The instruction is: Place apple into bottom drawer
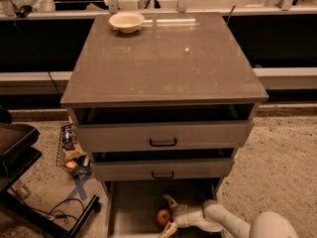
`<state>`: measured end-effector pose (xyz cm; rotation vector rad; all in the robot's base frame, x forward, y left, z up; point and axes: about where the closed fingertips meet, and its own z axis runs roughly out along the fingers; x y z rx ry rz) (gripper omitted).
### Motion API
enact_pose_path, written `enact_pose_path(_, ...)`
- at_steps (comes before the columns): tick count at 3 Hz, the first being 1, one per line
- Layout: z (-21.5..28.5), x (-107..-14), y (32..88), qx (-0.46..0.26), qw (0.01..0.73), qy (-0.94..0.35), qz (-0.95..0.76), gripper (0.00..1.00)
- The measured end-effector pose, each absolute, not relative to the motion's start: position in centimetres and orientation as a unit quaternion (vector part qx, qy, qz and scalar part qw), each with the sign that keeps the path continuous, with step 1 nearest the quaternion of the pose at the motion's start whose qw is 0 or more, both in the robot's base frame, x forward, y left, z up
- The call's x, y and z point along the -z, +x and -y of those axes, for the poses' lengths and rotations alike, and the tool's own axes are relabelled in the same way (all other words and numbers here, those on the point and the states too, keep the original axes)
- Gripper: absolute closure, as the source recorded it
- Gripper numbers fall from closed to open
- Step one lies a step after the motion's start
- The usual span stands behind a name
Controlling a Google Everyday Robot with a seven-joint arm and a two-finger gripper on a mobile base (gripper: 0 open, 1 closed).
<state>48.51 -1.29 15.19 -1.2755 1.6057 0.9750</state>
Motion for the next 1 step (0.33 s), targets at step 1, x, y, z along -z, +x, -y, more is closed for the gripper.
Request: enact_pose_path(1, 1.28, -15.19, 48.50, -0.389, 0.422, -0.509, -0.641, 0.00)
